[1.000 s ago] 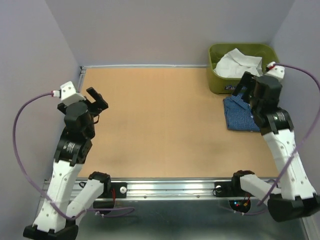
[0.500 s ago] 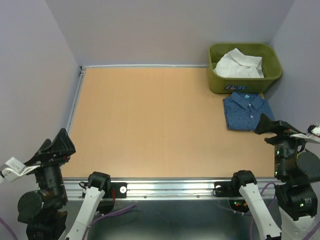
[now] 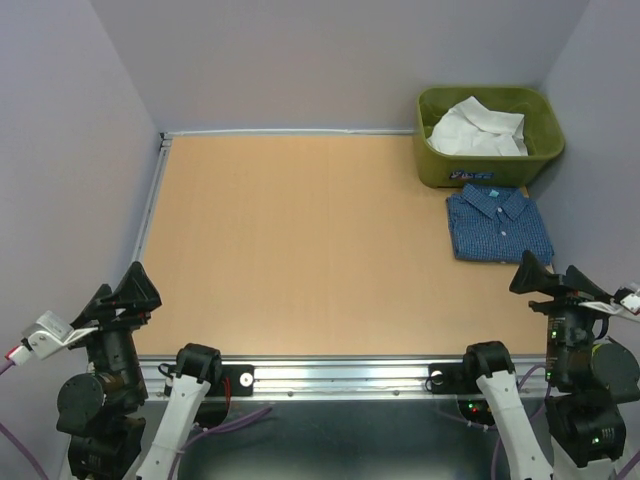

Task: Fold and stack the long sleeve shirts
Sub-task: Neatly place the folded shirt to the corner

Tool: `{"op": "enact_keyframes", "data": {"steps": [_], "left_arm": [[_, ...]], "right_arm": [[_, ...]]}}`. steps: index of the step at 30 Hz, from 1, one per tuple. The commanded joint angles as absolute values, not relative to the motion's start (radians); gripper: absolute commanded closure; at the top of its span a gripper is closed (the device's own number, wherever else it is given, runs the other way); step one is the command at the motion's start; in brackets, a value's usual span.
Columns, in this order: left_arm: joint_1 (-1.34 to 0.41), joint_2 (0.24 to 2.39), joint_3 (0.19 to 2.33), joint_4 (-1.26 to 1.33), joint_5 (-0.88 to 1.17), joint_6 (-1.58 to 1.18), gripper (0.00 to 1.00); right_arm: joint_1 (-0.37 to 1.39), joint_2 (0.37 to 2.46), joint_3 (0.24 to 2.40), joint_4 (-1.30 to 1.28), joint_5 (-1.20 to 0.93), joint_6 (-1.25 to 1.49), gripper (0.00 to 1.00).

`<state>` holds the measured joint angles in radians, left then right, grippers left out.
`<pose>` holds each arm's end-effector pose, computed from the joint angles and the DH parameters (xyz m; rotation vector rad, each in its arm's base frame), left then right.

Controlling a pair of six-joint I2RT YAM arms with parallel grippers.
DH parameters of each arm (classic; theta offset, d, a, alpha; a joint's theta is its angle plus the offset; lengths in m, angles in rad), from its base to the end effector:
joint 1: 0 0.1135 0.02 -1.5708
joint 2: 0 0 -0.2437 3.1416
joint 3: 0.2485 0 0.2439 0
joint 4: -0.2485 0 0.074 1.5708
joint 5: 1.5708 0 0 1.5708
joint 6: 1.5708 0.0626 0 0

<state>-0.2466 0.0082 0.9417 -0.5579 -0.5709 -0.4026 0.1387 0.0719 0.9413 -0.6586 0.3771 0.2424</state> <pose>-0.0047 0.0361 0.3877 -0.5875 1.1147 -0.2204 0.0160 -0.0210 0.3780 0.3848 1.3204 0.0627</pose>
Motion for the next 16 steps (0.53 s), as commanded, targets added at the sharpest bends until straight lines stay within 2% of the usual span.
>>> {"op": "enact_keyframes", "data": {"steps": [1, 16], "left_arm": [[-0.242, -0.095, 0.934, -0.494, -0.598, -0.385, 0.01], [-0.242, -0.092, 0.893, -0.434, -0.609, -0.38, 0.01]], "right_arm": [[0.135, 0.066, 0.928, -0.62, 0.368, 0.227, 0.0], [0.137, 0.063, 0.888, -0.588, 0.367, 0.203, 0.0]]}}
